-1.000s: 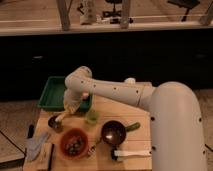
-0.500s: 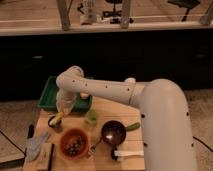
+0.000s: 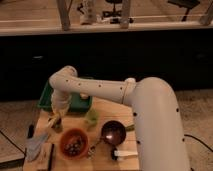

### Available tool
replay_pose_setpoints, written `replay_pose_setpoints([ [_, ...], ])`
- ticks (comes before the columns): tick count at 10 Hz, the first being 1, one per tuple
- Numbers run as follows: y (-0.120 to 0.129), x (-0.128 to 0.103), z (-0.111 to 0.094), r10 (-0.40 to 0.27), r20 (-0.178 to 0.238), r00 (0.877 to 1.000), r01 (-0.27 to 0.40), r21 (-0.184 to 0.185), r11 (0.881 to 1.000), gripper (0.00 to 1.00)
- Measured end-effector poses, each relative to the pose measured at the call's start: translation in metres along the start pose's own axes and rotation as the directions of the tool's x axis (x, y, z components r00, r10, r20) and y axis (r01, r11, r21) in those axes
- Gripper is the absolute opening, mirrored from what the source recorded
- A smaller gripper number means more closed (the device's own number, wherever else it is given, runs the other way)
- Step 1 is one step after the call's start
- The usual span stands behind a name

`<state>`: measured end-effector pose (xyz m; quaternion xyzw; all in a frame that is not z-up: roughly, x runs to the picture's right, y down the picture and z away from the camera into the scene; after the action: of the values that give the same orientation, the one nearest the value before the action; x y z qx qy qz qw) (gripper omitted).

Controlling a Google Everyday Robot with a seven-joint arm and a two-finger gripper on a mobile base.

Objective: Place banana in metal cup

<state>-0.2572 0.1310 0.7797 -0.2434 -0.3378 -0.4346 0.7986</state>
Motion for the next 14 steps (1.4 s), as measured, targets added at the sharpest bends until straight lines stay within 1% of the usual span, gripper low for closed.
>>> replay_pose_setpoints([
  [2,-0.004,-0.007,0.002,-0.023,0.003,1.0,0.023,-0.019,1.0,0.0],
  [5,-0.005,-0.013,-0.001,-0.041,0.0,0.999,0.04,-0.035,0.999,0.0],
  [10,-0.006,-0.018,-0.006,-0.045,-0.001,0.999,0.045,-0.045,0.998,0.0],
  [12,-0.005,-0.018,-0.007,-0.047,0.006,0.999,0.047,-0.047,0.998,0.0],
  [13,-0.005,-0.017,-0.007,-0.046,0.011,0.999,0.047,-0.045,0.998,0.06],
  [14,-0.005,-0.016,-0.008,-0.044,0.015,0.999,0.044,-0.042,0.998,0.14],
])
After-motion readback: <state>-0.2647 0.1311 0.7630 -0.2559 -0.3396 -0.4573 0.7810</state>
